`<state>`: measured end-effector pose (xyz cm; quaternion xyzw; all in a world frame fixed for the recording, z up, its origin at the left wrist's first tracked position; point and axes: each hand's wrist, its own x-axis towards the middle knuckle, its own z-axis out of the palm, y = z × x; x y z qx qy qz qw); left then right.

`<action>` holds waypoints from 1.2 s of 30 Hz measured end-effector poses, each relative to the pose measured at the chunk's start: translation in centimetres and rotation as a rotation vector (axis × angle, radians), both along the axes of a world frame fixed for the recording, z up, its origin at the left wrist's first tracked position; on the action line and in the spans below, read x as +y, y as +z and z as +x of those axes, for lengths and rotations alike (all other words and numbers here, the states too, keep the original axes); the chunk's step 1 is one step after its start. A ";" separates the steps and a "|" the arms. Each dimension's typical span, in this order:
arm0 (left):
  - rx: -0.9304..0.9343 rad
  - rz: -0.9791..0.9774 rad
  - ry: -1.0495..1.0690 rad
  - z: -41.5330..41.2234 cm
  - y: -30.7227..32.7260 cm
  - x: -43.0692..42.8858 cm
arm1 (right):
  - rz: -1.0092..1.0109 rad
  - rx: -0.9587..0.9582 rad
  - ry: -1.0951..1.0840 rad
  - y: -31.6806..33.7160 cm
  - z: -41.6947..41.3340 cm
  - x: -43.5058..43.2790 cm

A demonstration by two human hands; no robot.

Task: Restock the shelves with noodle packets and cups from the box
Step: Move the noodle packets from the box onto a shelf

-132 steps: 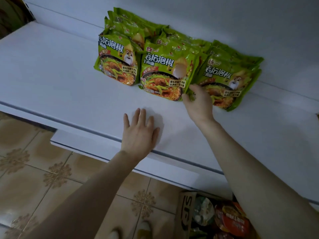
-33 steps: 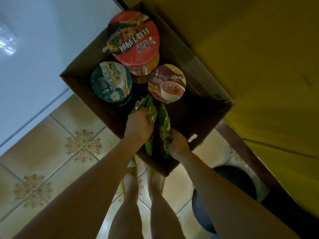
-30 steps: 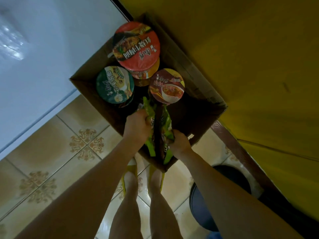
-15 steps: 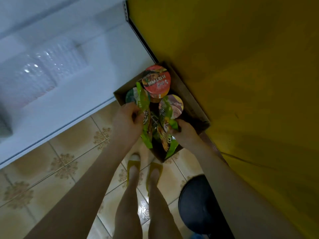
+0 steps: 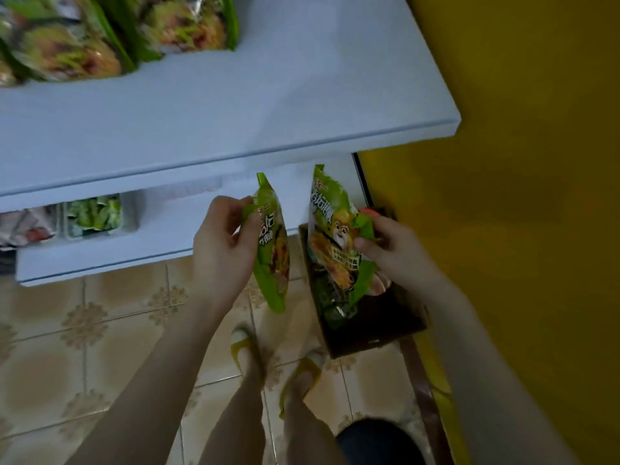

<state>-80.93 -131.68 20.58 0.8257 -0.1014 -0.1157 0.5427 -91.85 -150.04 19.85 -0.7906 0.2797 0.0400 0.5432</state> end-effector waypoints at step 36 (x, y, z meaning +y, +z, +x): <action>-0.230 -0.048 0.753 16.8 6.3 13.2 | 0.270 -0.066 0.023 2.5 32.7 6.1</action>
